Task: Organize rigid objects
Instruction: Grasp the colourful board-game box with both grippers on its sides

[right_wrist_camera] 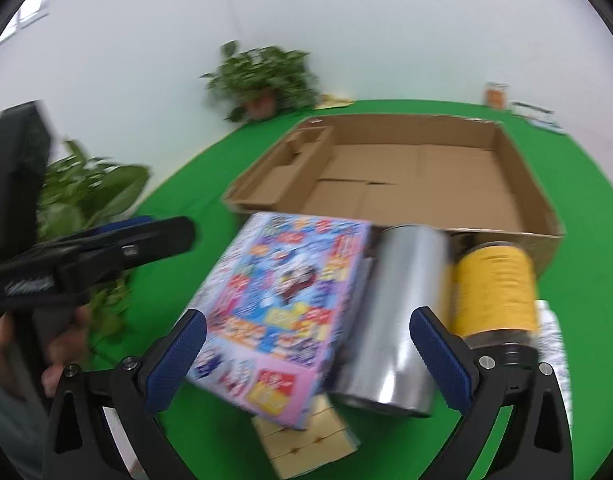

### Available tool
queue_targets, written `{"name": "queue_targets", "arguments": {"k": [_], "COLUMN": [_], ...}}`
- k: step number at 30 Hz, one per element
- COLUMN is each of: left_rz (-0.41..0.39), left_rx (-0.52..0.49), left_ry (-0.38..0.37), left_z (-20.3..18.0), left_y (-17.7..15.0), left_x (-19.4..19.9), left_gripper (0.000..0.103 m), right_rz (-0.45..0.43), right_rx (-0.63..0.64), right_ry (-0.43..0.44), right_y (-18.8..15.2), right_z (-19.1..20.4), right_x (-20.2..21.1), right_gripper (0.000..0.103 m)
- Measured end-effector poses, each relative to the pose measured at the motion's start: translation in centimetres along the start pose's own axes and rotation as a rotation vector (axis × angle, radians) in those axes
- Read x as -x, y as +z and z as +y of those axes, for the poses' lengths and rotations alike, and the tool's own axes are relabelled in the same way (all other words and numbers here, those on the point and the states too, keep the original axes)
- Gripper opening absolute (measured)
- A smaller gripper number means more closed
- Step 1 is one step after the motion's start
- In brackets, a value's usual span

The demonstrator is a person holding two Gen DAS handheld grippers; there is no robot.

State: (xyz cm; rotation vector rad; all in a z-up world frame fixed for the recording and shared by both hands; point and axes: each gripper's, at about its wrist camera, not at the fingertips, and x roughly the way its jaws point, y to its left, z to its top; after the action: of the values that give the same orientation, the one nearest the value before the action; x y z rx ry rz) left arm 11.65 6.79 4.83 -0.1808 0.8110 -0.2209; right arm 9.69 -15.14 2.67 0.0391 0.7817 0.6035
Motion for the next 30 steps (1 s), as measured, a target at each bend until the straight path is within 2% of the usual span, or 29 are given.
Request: {"name": "queue_targets", "arguments": {"k": [2,4,8,11,13,17,18,26,30], "left_rz": [0.032,0.081,0.173,0.247,0.273,0.315,0.325,0.326,0.357], "left_rx": [0.010,0.061,0.120,0.142,0.155,0.177,0.171,0.152,0.168], "left_ry": [-0.027,-0.091,-0.180,-0.169,-0.164,-0.211,-0.208,-0.173,-0.169], "left_z": [0.6,1.6,2.6,3.0,3.2,3.4,3.3,3.3,3.7], "left_y": [-0.4,-0.9,-1.6,-2.1,-2.2,-2.2,-2.1,-1.7,-1.7], "left_x": [-0.4,-1.2,-3.3,-5.5,-6.3,-7.3,-7.5,-7.7,-7.7], "left_gripper": [0.102,0.102,0.101,0.100,0.088,0.080,0.074,0.074,0.074], "right_rz": [0.011,0.041,0.120,0.158,0.189,0.207,0.214,0.247,0.260], "right_rx": [0.017,0.014,-0.003,-0.013,-0.019,-0.021,-0.026,-0.029,-0.027], "right_ry": [0.047,0.101,0.104,0.081,0.071,0.049,0.048,0.005,-0.005], "right_y": [-0.1,-0.3,-0.2,0.0,0.1,0.3,0.3,0.6,0.8], "right_z": [0.4,0.8,1.0,0.8,0.8,1.2,1.3,2.2,2.4], "right_x": [-0.3,-1.1,-3.7,-4.9,-5.9,-6.9,-7.3,-8.9,-9.7], "right_gripper": [0.102,0.102,0.102,0.102,0.101,0.102,0.101,0.103,0.103]}}
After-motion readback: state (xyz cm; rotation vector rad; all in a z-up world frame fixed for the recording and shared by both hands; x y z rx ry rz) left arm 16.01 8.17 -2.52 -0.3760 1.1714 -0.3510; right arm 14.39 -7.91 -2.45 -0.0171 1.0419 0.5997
